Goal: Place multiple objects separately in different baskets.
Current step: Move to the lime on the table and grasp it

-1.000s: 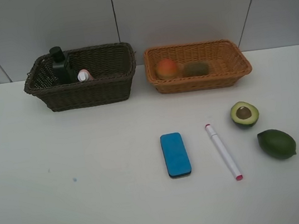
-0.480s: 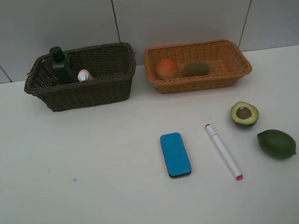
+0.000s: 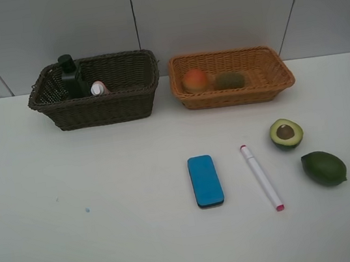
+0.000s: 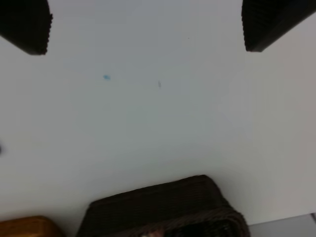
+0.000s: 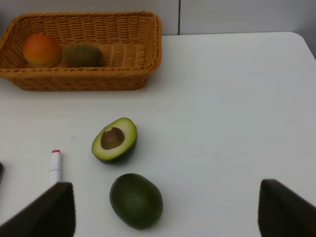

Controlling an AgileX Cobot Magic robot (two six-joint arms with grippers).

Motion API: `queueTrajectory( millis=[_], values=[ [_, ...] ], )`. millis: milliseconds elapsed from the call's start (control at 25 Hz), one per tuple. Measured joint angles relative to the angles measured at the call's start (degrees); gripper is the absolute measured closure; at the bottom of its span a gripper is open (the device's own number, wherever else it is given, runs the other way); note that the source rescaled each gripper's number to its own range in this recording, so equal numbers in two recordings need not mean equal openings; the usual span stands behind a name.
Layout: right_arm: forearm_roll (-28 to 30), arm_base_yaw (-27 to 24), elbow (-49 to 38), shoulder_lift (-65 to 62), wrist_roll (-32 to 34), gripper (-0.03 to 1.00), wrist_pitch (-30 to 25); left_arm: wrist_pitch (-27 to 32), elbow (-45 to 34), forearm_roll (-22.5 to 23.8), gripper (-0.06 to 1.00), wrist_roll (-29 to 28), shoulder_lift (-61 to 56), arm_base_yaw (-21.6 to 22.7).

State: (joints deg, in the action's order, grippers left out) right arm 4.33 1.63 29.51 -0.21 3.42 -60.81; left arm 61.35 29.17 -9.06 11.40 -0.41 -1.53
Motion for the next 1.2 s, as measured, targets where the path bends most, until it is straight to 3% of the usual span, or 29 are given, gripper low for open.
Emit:
queueTrajectory(
  millis=[120,1200],
  values=[
    [0.0,0.0,0.0,0.0,0.0,0.05,0.0,0.0,0.0,0.0,0.0,-0.2,0.0,2.3],
    [0.0,0.0,0.0,0.0,0.0,0.05,0.0,0.0,0.0,0.0,0.0,-0.4,0.0,2.3]
  ],
)
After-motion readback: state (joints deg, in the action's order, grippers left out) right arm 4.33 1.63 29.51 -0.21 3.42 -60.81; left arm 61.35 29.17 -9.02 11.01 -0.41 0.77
